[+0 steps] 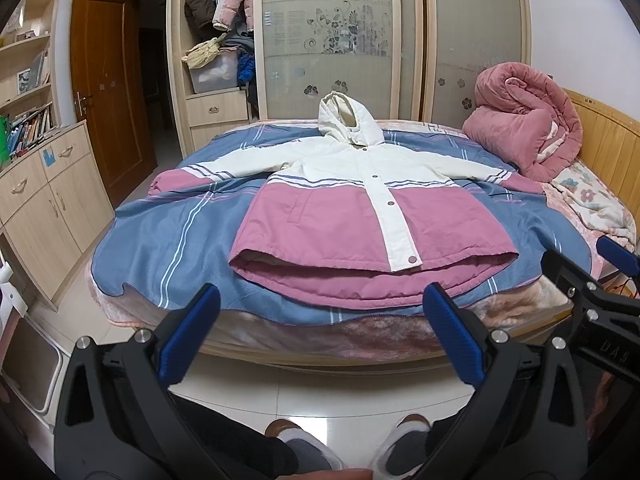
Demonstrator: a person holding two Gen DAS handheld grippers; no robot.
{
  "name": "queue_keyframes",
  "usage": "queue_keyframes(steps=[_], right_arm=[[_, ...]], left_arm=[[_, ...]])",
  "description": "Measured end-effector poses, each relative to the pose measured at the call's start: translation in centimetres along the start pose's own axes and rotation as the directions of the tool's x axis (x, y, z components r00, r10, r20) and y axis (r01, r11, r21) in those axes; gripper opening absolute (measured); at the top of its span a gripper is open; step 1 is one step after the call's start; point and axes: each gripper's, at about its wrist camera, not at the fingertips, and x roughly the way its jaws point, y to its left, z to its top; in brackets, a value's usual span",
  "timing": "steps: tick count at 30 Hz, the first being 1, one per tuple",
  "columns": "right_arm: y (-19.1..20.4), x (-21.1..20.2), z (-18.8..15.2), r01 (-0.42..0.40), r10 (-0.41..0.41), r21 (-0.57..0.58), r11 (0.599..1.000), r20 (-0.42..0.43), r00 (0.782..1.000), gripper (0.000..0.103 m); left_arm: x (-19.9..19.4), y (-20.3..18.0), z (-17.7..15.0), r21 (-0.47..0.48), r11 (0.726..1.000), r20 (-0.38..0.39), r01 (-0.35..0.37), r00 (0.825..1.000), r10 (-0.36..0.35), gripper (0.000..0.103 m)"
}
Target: Fold large clothes
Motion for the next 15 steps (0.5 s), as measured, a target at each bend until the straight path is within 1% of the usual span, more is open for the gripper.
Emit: queue_keyframes(steps=[5,8,10,11,12,14,15], right_arm=[[-0.4,0.8,0.2,0.008,-0.008,0.02,1.0,0.0,1.0,0.102],[-0.6,1.9,0.3,0.019,-0.019,0.023,1.0,-0.008,1.0,0.102],[-0.6,2.9,0.4,0.027,-0.027,0.015,1.0,-0.006,1.0,0.102],[-0.6,3.4,0.5,0.033,-0.033,0.009,0.999,-0.004,0.999,0.102],[-0.6,4.1,0.7,0.037,-0.037,0.004,0.999,0.005,0.999,0.102],[-0.7,5.2,1.0,0.039,-0.039,-0.001,0.999,0.032,0.999,0.102],[-0.8,5.7,1.2,0.045,-0.045,-0.006,0.999,0.045,0.998,0.102]], left_arm=[[0.8,0.5,0.3,0.005,1.0,-0.014,-0.009,1.0,0.009,0.101],[2.3,0.8,0.7,0.006,1.0,-0.041,-0.005,0.999,0.005,0.101],[3.7,1.0,1.3,0.006,1.0,-0.059,-0.016,0.998,0.016,0.101],[4.9,1.2,1.6,0.0,1.0,-0.081,-0.016,0.997,0.016,0.101],[5.7,1.4,1.8,-0.006,1.0,-0.097,-0.007,0.995,0.007,0.101],[7.6,2.0,2.0,-0.023,0.999,-0.129,0.047,0.99,-0.05,0.101],[9.4,2.5,1.9,-0.057,0.992,-0.188,0.111,0.975,-0.12,0.101]])
